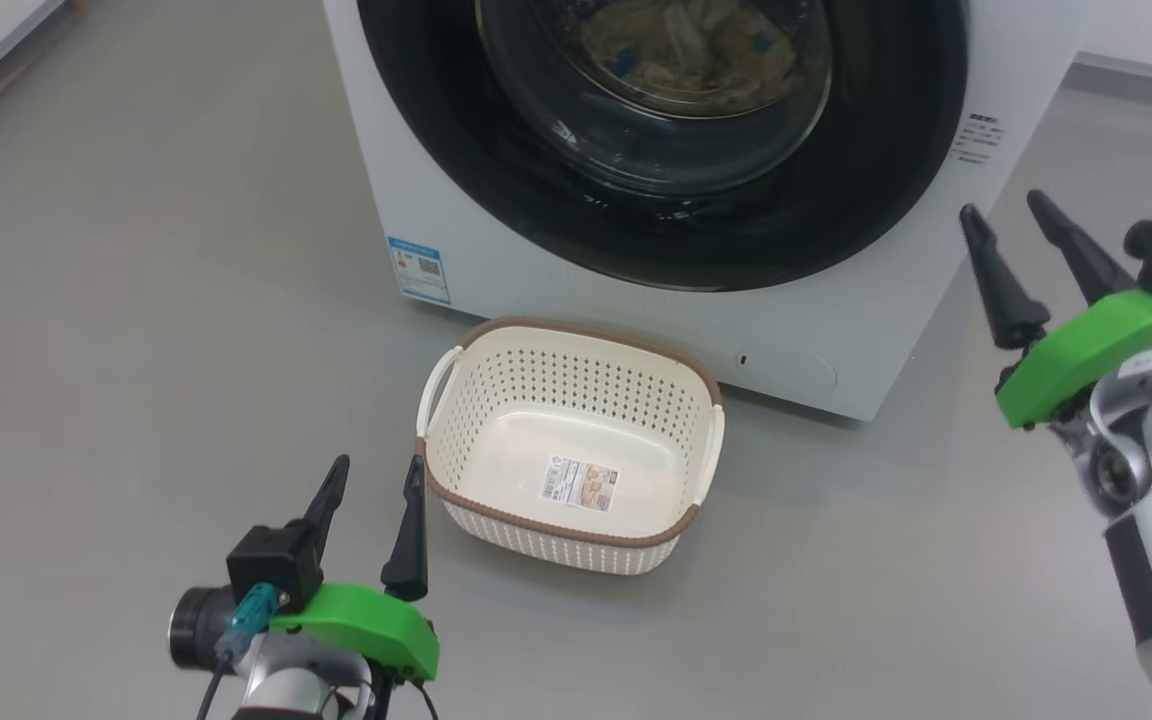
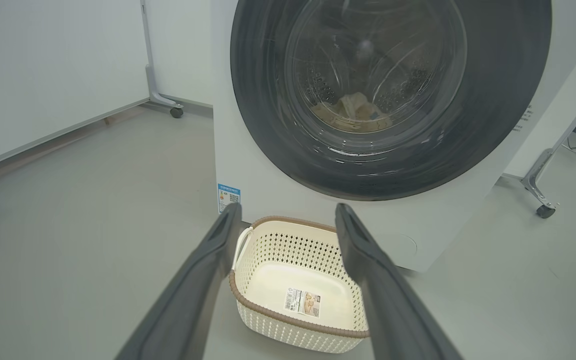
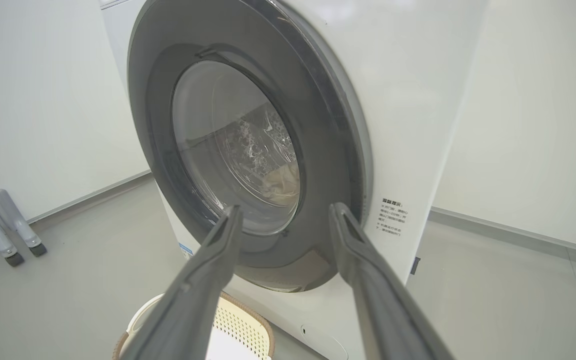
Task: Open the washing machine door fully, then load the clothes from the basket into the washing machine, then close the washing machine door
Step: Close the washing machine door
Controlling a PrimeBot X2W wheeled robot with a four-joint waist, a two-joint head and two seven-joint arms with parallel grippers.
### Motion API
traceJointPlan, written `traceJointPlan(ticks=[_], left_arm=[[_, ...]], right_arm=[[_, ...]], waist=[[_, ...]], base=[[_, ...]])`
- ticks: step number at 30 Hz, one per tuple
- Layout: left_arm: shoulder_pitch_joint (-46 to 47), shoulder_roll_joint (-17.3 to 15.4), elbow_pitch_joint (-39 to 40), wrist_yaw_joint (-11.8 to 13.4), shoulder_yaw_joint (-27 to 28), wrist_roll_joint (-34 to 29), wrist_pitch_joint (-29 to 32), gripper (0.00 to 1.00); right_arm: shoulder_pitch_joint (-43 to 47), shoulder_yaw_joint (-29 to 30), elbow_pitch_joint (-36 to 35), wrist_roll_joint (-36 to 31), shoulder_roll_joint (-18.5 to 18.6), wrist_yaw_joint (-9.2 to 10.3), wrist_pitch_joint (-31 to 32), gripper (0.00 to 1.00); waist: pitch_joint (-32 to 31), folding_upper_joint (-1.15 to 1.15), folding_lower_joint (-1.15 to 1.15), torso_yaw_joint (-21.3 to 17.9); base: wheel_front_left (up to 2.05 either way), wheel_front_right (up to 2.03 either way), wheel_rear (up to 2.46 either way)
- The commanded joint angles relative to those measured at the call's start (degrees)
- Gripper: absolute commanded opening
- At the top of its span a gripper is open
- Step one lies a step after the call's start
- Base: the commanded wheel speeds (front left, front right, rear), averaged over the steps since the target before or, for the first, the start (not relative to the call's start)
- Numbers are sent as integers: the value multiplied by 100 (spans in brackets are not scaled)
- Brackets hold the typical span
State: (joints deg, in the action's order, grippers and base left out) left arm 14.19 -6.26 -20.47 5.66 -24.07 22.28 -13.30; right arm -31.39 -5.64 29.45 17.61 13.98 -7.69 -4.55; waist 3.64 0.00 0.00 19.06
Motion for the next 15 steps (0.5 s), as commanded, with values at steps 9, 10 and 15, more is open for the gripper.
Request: traceJointPlan(ticks=[9, 10, 15], left_arm=[[30, -272, 165, 118, 360, 104, 48, 100], [-11, -294, 180, 132, 375, 116, 52, 100], [-233, -410, 318, 196, 441, 177, 87, 100]], right_arm=[[1007, 612, -553, -420, -504, 20, -377, 100], [1142, 679, -587, -455, -562, 20, -409, 100], [1850, 1063, -1024, -601, -790, 20, -452, 100]], waist=[[-352, 0, 0, -623], [-388, 0, 0, -675], [-506, 0, 0, -896]], base=[[0, 0, 0], [0, 0, 0], [0, 0, 0]])
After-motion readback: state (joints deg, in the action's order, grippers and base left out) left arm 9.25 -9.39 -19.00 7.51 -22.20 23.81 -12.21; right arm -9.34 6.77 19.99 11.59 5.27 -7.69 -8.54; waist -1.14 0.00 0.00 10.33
